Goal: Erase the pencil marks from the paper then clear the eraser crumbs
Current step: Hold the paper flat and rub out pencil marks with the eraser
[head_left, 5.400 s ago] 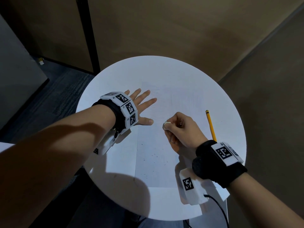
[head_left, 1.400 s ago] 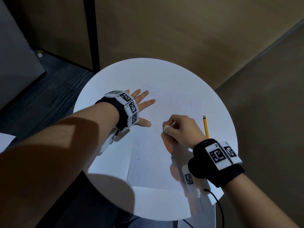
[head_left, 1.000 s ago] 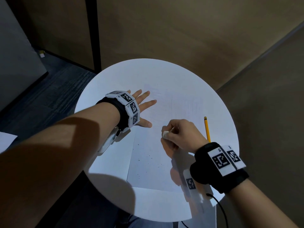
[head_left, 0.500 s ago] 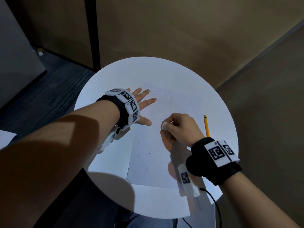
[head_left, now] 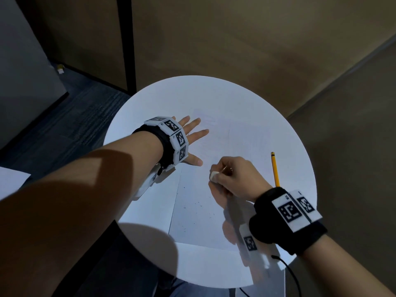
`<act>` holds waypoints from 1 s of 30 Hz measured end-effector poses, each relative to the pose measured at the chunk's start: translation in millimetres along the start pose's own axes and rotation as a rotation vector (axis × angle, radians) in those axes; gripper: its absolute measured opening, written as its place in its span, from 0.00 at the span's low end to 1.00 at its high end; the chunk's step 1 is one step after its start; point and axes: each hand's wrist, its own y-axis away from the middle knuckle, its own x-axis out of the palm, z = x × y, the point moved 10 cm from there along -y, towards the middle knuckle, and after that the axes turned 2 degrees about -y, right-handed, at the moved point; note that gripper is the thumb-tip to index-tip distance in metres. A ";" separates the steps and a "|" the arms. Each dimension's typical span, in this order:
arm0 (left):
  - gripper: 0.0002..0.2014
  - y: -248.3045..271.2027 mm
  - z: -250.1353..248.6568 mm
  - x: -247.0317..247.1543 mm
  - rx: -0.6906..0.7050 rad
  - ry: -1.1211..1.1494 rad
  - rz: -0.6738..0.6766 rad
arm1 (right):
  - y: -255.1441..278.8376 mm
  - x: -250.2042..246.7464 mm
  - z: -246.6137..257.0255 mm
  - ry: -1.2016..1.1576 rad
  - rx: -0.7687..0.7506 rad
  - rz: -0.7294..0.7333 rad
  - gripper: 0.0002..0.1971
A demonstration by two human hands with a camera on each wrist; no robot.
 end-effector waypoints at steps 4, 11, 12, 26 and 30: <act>0.47 -0.8 1.0 -0.1 0.000 0.001 -0.001 | -10.0 -14.7 1.1 -0.028 0.011 -0.062 0.05; 0.47 0.8 -0.5 -0.5 0.005 -0.001 0.013 | -1.4 -1.2 1.5 0.034 0.014 0.039 0.10; 0.47 0.4 -0.6 -1.1 0.006 -0.005 0.009 | -5.7 -5.7 1.2 0.018 0.017 0.019 0.10; 0.47 -0.8 -1.4 -0.7 0.007 -0.006 -0.003 | -10.2 -9.0 -5.7 -0.066 0.029 -0.117 0.06; 0.47 0.1 -1.4 -0.4 0.012 0.010 -0.002 | -1.2 2.1 -0.1 0.004 0.008 0.032 0.09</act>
